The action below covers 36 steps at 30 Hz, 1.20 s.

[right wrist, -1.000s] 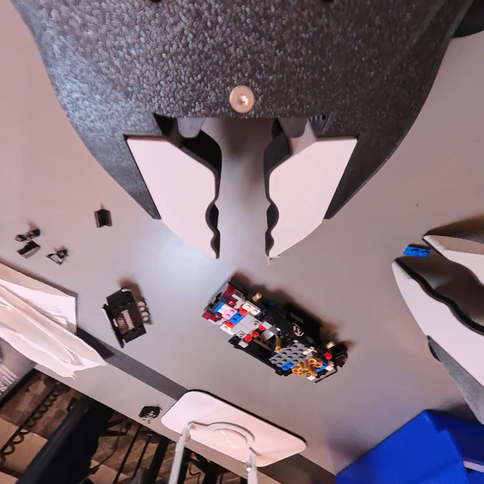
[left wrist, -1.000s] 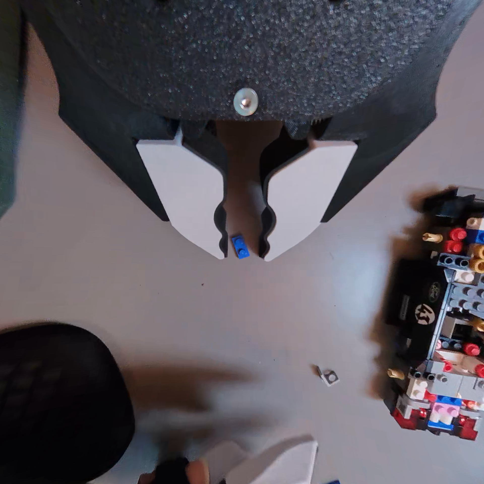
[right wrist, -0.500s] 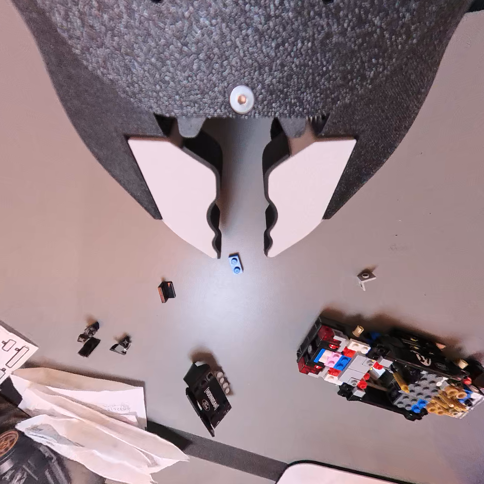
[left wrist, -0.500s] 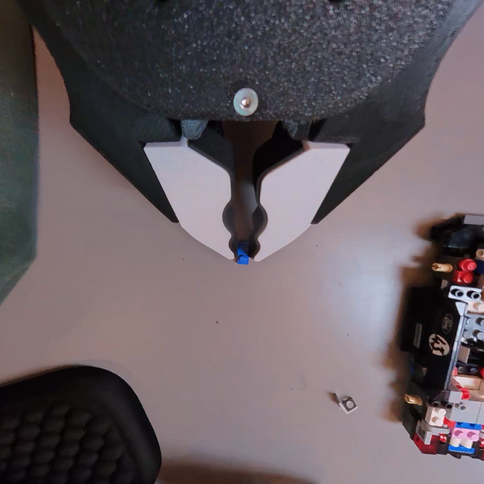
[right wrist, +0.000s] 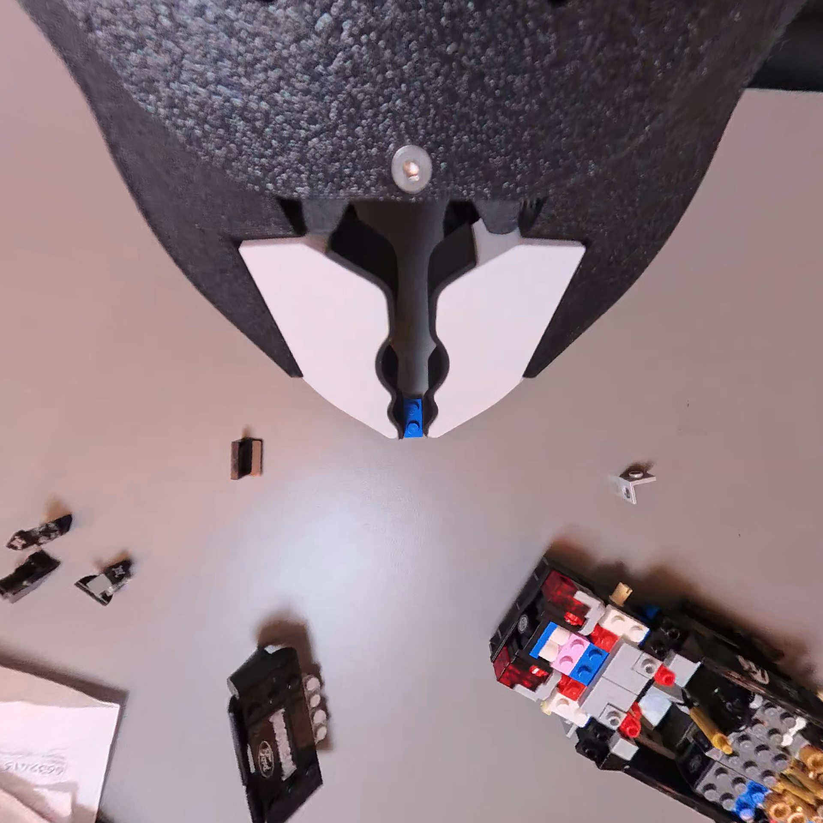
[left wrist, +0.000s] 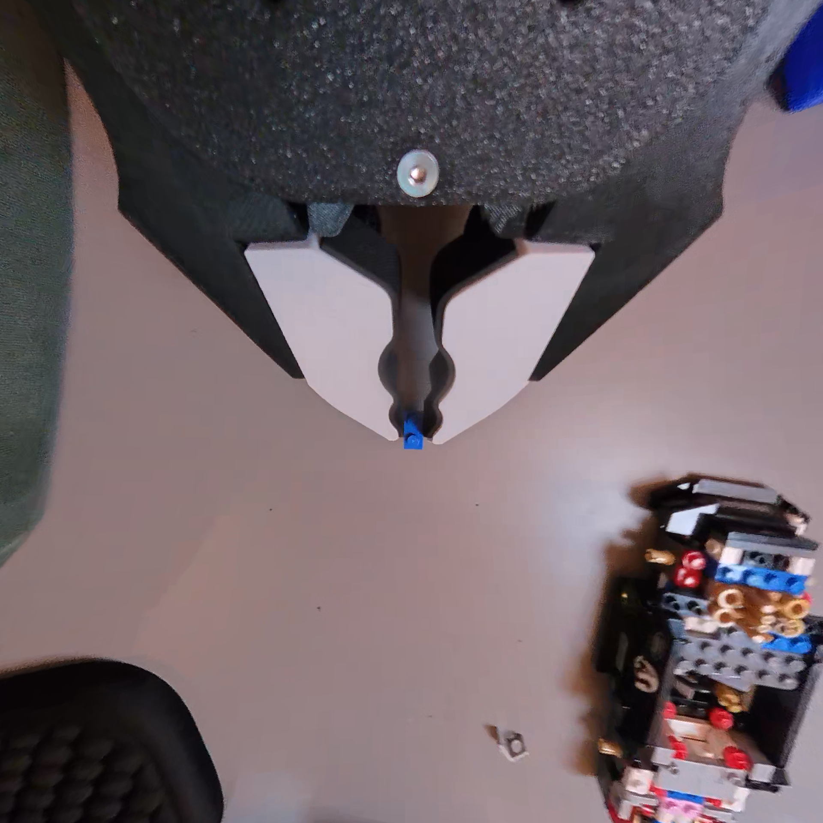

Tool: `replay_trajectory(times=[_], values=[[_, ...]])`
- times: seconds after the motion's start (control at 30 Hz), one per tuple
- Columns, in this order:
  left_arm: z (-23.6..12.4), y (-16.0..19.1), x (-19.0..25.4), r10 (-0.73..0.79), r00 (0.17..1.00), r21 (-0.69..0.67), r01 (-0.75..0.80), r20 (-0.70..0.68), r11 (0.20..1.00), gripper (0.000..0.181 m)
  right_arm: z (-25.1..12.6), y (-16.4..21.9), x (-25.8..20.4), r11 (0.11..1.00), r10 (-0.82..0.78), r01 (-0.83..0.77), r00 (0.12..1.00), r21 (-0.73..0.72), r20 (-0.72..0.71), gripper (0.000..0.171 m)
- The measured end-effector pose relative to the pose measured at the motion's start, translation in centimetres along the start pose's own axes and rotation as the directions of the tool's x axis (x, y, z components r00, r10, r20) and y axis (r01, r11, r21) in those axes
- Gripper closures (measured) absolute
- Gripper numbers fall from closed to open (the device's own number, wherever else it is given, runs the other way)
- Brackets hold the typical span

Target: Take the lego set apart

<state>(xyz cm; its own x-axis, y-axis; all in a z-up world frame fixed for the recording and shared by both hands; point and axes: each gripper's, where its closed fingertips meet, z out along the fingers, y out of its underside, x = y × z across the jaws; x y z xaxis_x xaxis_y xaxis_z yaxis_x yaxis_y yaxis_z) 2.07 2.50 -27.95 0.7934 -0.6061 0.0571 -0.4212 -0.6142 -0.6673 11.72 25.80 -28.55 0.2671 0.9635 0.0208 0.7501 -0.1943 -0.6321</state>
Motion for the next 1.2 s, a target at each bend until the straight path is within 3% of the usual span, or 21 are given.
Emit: replay_trajectory(times=[0.23, 0.4, 0.63, 0.7, 0.8, 0.93, 1.07, 1.2], values=[[-0.7, 0.2, -1.7, -0.054, 0.998, 0.056, 0.052, 0.025, 0.997, 0.173, -1.5, -1.3, -8.2, 0.923, -0.352, 0.305, 0.915, 0.235, 0.195, 0.163], [-0.3, 0.5, -1.6, -0.051, 0.999, 0.044, 0.050, 0.019, 0.998, 0.173, -1.7, -1.7, -13.2, 0.891, -0.438, 0.360, 0.842, 0.275, 0.316, 0.163], [-0.4, -0.1, -1.4, 0.008, 0.998, 0.056, -0.011, 0.063, 0.998, 0.173, -0.9, -1.6, -17.2, 0.864, -0.495, 0.407, 0.792, 0.296, 0.358, 0.163], [-2.2, -1.4, -3.0, 0.017, 0.985, 0.120, -0.037, 0.169, 0.992, 0.173, -0.6, -1.7, -17.7, 0.866, -0.493, 0.403, 0.790, 0.297, 0.364, 0.163], [-8.2, -2.8, -7.4, -0.053, 0.902, 0.211, -0.043, 0.428, 0.977, 0.173, -0.4, -2.0, -18.1, 0.858, -0.504, 0.412, 0.791, 0.306, 0.348, 0.163], [-16.2, 0.4, -13.1, -0.274, 0.723, 0.294, 0.102, 0.635, 0.950, 0.173, -0.4, -2.5, -17.7, 0.858, -0.494, 0.393, 0.808, 0.330, 0.322, 0.163], [-17.5, 6.3, -15.5, -0.416, 0.644, 0.268, 0.321, 0.642, 0.909, 0.173, -0.6, -3.2, -17.7, 0.859, -0.478, 0.357, 0.816, 0.366, 0.326, 0.163], [-16.9, 8.0, -15.9, -0.452, 0.646, 0.253, 0.381, 0.615, 0.889, 0.173, -0.4, -3.2, -17.7, 0.855, -0.485, 0.365, 0.816, 0.369, 0.316, 0.163]])
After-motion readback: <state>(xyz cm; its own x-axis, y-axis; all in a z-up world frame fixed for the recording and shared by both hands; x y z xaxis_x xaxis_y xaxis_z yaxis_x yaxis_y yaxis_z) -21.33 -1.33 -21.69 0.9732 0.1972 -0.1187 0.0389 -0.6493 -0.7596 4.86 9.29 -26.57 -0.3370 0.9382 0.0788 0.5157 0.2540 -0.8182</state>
